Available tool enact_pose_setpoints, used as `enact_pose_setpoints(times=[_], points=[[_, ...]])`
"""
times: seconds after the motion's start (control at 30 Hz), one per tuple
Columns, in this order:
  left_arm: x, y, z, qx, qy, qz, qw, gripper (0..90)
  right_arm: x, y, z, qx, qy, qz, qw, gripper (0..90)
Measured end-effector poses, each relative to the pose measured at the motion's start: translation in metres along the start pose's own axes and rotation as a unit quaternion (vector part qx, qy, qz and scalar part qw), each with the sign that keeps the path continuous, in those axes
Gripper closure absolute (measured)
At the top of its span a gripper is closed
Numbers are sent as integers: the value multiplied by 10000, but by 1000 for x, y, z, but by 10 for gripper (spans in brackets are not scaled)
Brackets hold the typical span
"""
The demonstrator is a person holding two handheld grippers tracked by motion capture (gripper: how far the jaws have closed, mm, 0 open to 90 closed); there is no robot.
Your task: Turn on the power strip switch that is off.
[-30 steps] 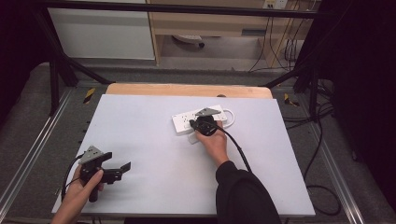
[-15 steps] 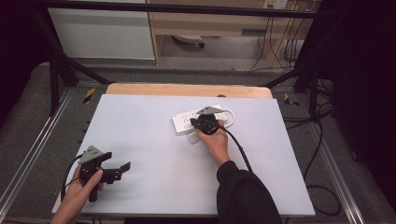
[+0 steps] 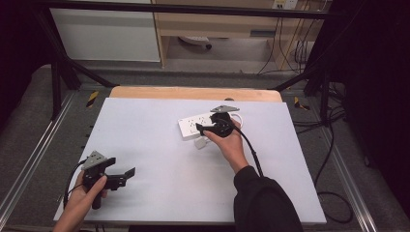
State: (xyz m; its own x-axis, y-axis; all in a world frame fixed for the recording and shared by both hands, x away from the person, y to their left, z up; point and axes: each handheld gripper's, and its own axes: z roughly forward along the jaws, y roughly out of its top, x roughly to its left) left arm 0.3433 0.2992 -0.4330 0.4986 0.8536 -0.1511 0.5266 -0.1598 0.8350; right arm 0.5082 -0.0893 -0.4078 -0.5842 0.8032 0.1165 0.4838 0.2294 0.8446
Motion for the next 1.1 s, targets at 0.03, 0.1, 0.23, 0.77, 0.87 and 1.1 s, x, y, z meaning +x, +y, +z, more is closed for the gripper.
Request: enact_pose_setpoints(times=[0.03, 0.1, 0.23, 0.77, 0.87, 1.1], points=[[0, 0, 0, 3, 5, 8, 10000, 68, -1, 1, -3, -8, -13, 8, 10000, 209], [0, 0, 0, 11, 5, 14, 10000, 68, -2, 4, -8, 0, -73, -2, 10000, 145], [0, 0, 1, 20, 10, 16, 10000, 68, -6, 8, -20, -31, -150, 7, 9999, 56], [-1, 0, 1, 15, -14, 55, 10000, 68, -17, 22, -72, -363, -328, 11, 9988, 69], [-1, 0, 1, 10, -10, 55, 10000, 68, -20, 22, -83, -439, -342, 23, 9984, 70], [0, -1, 1, 8, 4, 55, 10000, 67, -29, 18, -109, -624, -382, 143, 9972, 70]])
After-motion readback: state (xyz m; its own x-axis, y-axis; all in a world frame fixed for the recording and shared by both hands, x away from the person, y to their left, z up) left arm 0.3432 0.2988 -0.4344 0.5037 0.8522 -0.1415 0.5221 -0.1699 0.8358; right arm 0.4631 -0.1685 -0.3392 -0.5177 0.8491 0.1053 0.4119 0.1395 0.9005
